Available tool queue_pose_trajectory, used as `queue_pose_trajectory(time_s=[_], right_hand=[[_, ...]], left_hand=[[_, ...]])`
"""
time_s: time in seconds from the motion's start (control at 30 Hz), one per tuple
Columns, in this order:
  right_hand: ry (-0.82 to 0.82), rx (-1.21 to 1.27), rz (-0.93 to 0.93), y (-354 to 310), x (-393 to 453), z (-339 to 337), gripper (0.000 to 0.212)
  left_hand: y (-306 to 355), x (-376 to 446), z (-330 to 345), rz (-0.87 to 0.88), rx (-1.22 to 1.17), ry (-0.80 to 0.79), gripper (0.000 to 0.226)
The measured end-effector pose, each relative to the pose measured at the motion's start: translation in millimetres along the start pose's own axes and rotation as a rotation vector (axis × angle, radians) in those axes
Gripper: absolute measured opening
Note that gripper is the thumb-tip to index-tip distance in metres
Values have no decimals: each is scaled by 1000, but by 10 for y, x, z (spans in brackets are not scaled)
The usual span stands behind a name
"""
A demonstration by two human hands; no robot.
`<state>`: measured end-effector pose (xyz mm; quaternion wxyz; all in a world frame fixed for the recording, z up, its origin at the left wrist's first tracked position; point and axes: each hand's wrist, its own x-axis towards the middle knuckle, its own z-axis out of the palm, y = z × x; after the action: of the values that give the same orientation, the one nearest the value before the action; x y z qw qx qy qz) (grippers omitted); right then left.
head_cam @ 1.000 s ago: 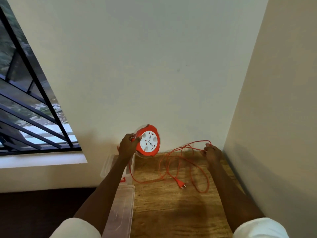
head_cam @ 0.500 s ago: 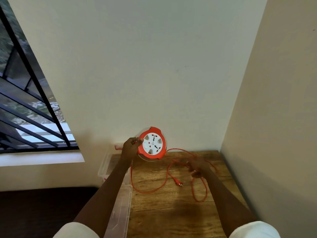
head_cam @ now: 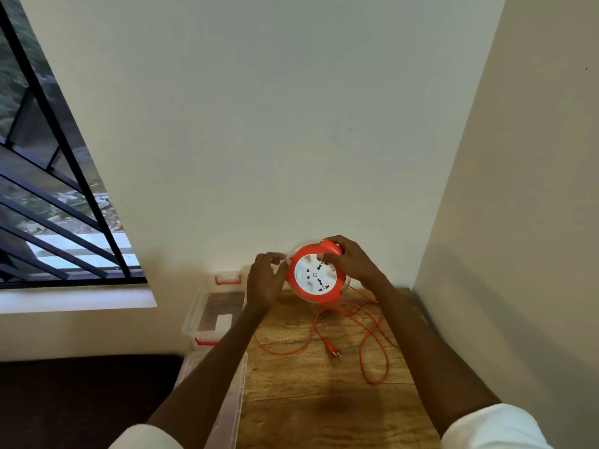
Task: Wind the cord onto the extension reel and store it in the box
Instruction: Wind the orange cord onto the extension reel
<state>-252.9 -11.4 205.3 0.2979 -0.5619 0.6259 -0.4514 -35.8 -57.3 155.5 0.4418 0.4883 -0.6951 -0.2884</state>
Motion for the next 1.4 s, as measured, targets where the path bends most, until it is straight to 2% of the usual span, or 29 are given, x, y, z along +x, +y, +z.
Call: queue_pose_trajectory(time_s=[0.03,0.07,0.17,0.23,0.3,0.43,0.53,0.63,0.77,0.83,0.9,0.97,1.0,1.13,1.3,1.4], right_hand=[[36,18,3,18,5,-7,38],[75,47,13,28,0,-14,39],[175,247,98,24,-54,-33,43],[201,384,152,25,-81,-56,46],[209,489,179,23,-98,-92,46],[196,636,224,92,-146,-144,47],[236,616,245,128,-191,-130,47],[323,483,198,78,-214,-119,38],[261,245,73,50,-244,-155,34],[321,-102,-88,59,-269,-190,42],[363,-643,-357,34,-284,-203,56],[183,-1071,-597,28,-293,-134,74],[105,-1157,-638,25,-305,-85,80],[68,-1263,-561,-43,-305,6,79],[40,-1454,-564,-79,-244,55,83],[57,-1483,-577,-36,-226,98,86]], left_hand=[[-13,-94,54,9,2,54,9],[-22,-173,109,-25,-2,40,18],[-19,-248,228,-218,-27,-194,47],[29,-194,251,-346,-190,-290,44],[106,-127,252,-417,-426,-298,43],[233,21,235,-366,-761,-309,50],[292,120,216,-367,-801,-340,45],[311,160,208,-424,-815,-419,47],[309,144,221,-434,-817,-451,39],[311,147,223,-405,-795,-410,45],[318,157,231,-365,-720,-351,56],[328,168,241,-331,-665,-292,57],[340,183,243,-312,-631,-274,56],[322,266,248,-294,-555,-246,57],[283,228,246,-271,-550,-267,57],[283,175,255,-265,-545,-237,56]])
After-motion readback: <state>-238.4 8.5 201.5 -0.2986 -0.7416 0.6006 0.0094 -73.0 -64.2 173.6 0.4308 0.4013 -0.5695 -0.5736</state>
